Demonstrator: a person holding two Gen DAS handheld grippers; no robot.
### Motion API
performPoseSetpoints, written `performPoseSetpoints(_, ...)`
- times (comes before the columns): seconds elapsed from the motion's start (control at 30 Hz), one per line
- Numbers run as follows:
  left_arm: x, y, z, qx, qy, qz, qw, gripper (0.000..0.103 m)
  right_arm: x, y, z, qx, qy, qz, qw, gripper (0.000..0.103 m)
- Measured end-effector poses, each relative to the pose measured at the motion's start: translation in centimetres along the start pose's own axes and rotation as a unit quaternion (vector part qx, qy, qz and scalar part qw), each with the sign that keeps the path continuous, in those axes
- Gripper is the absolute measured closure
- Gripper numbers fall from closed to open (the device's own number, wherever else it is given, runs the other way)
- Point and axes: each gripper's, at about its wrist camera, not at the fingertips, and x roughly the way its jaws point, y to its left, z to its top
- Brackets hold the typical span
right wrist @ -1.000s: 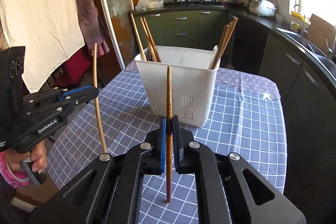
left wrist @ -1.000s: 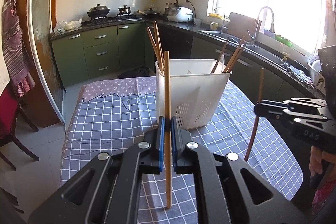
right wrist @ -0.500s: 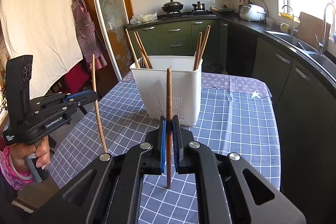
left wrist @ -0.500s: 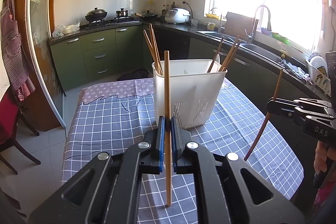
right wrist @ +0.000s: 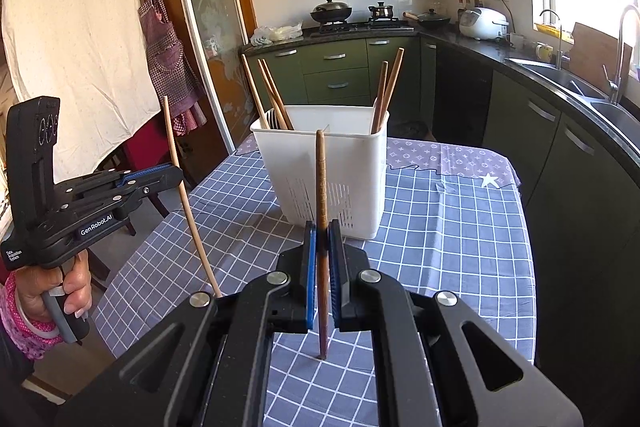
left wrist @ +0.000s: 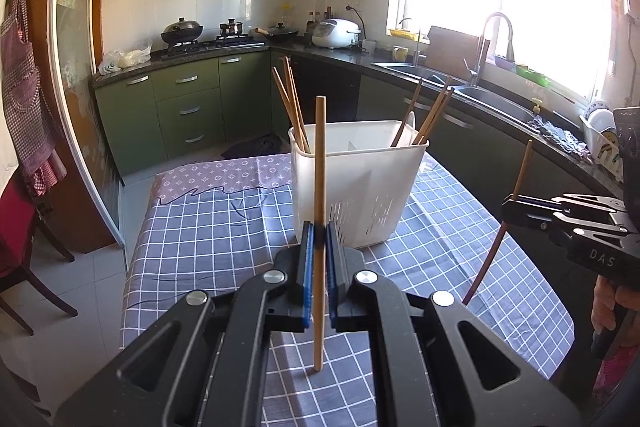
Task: Organize utensils
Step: 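Lift both chopsticks upright toward the caddy with both grippers, then drop the chopsticks into the caddy with both grippers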
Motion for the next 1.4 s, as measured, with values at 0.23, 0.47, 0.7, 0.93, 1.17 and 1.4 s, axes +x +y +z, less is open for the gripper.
performPoseSetpoints(0.23, -0.7, 0.0, 1.5, 0.003, -0.010, -0.007, 0.9999, 0.097, 0.1, -0.2, 0.0, 0.002, 0.000, 0.002, 1.000, 0.096)
performPoseSetpoints(0.47, -1.2, -0.3, 4.7, 0.003, -0.008, -0.029, 0.9995, 0.097, 0.1, -0.3, 0.1, 0.001, 0.000, 0.009, 1.000, 0.096)
performPoseSetpoints(0.7, -3.3, -0.9, 9.7, 0.011, -0.038, -0.045, 0.9982, 0.097, 0.2, -0.7, 0.1, 0.004, 0.001, 0.013, 1.000, 0.096)
performPoseSetpoints(0.93, -4.6, -2.0, 15.4, 0.018, -0.093, -0.033, 0.9949, 0.097, 0.3, -0.7, 0.1, 0.004, 0.003, 0.017, 1.000, 0.096)
performPoseSetpoints(1.17, -0.8, -2.6, 17.8, 0.014, -0.101, -0.010, 0.9947, 0.097, -0.1, -0.9, 0.0, 0.008, 0.001, 0.022, 1.000, 0.096)
performPoseSetpoints(1.4, 5.1, -1.7, 15.7, 0.007, -0.040, 0.002, 0.9992, 0.097, -0.2, -1.1, -0.1, 0.011, 0.001, 0.022, 1.000, 0.096)
